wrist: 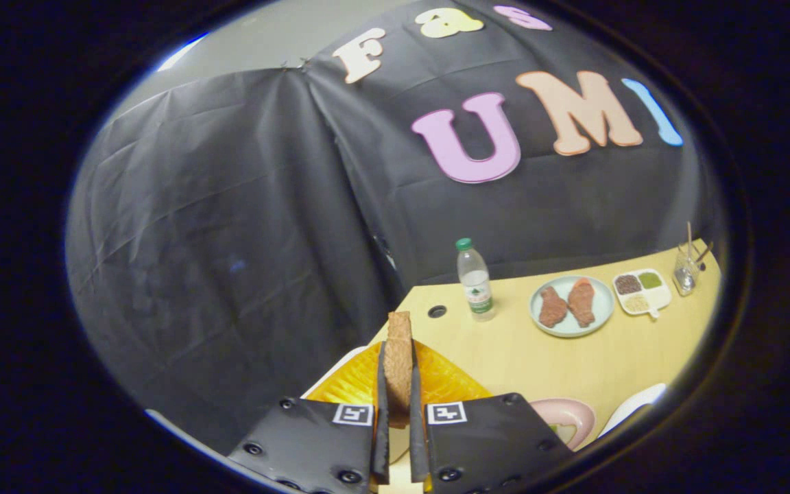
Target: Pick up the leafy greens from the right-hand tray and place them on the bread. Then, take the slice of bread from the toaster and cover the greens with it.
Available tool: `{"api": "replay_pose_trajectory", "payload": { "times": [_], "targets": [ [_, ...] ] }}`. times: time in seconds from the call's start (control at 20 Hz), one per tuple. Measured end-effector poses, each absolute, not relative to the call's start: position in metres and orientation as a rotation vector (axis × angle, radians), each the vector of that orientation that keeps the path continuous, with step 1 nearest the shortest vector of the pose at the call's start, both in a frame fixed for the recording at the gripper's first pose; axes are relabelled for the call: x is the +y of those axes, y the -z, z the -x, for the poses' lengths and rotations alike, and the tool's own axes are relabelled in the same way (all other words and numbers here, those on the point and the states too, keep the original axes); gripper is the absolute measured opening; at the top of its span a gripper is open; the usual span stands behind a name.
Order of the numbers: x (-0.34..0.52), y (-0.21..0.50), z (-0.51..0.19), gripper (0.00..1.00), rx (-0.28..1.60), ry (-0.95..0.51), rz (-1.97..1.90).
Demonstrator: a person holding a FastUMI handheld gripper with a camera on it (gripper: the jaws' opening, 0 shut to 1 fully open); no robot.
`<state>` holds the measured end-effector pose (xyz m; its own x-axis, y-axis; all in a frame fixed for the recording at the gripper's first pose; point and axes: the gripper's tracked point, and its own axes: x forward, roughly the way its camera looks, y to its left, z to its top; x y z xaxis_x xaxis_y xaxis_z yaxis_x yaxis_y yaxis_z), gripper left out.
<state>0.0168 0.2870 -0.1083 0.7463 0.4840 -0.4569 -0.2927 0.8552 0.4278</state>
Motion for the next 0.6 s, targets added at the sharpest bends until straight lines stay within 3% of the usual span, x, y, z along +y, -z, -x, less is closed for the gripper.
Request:
{"api": "replay_pose_trajectory", "payload": {
  "times": [0.6],
  "targets": [
    [0.218, 0.202, 0.017, 0.15, 0.725, -0.354, -0.485]
  ]
}}
